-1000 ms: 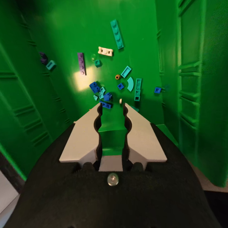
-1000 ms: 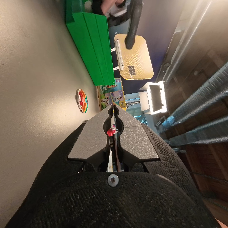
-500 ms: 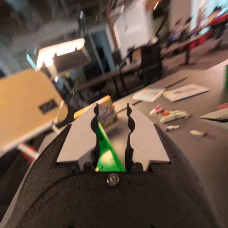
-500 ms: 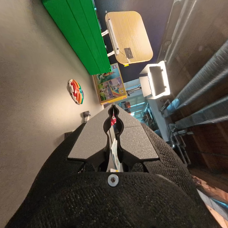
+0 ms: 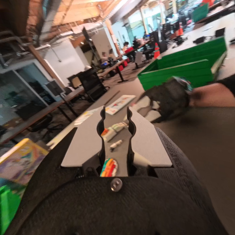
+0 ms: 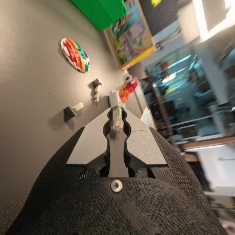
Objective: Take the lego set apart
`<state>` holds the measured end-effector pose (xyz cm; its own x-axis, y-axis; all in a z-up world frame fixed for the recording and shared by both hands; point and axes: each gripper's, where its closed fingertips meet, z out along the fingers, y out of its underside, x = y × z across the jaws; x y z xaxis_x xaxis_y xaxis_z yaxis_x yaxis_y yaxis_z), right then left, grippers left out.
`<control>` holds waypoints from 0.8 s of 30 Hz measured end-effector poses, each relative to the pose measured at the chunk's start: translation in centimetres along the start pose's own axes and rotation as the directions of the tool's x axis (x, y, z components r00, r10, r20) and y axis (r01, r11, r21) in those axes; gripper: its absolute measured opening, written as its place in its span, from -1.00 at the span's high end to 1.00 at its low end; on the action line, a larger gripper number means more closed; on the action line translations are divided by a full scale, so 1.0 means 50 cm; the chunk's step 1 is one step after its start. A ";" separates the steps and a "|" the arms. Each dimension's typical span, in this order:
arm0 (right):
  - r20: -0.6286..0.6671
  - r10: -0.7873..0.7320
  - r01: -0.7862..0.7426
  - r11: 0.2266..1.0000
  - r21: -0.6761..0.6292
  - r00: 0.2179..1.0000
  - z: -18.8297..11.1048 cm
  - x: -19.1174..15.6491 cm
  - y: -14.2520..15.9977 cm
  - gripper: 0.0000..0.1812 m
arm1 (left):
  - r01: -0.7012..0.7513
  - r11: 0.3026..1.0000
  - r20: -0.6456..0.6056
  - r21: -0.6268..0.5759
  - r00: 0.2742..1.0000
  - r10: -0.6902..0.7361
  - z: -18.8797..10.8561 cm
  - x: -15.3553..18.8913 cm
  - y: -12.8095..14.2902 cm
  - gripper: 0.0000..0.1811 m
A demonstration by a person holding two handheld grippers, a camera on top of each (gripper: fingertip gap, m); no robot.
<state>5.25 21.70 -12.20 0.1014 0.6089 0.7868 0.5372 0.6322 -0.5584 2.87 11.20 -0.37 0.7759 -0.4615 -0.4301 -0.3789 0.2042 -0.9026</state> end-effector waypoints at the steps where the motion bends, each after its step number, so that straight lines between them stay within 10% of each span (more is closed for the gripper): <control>1: 0.046 0.070 -0.070 0.998 -0.009 0.997 0.002 -0.006 0.008 0.80 | 0.001 1.000 -0.034 -0.028 0.999 -0.002 0.018 0.026 0.025 0.63; 6: 0.356 0.380 -0.405 0.914 -0.006 0.854 -0.017 -0.054 -0.012 0.73 | -0.183 0.973 -0.005 -0.138 0.983 0.184 0.065 0.059 0.132 0.66; 11: 0.561 0.527 -0.553 0.821 -0.142 0.638 -0.042 -0.106 -0.034 0.59 | -0.083 0.981 -0.029 -0.178 0.996 0.079 0.074 0.053 0.164 0.66; 19: 0.481 0.519 -0.453 0.854 -0.255 0.706 -0.021 -0.136 -0.007 0.78 | -0.170 0.946 -0.036 -0.277 0.985 0.166 0.070 0.034 0.204 0.66; 24: 0.479 0.328 -0.323 0.942 -0.097 0.814 -0.021 -0.129 -0.027 0.85 | -0.164 0.938 -0.120 -0.306 0.984 0.133 0.075 0.060 0.231 0.59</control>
<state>4.76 16.39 -16.24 -0.1418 0.9328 0.3314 0.5544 0.3522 -0.7540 2.74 15.38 -12.13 0.6522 -0.5305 -0.5414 -0.6373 0.0029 -0.7706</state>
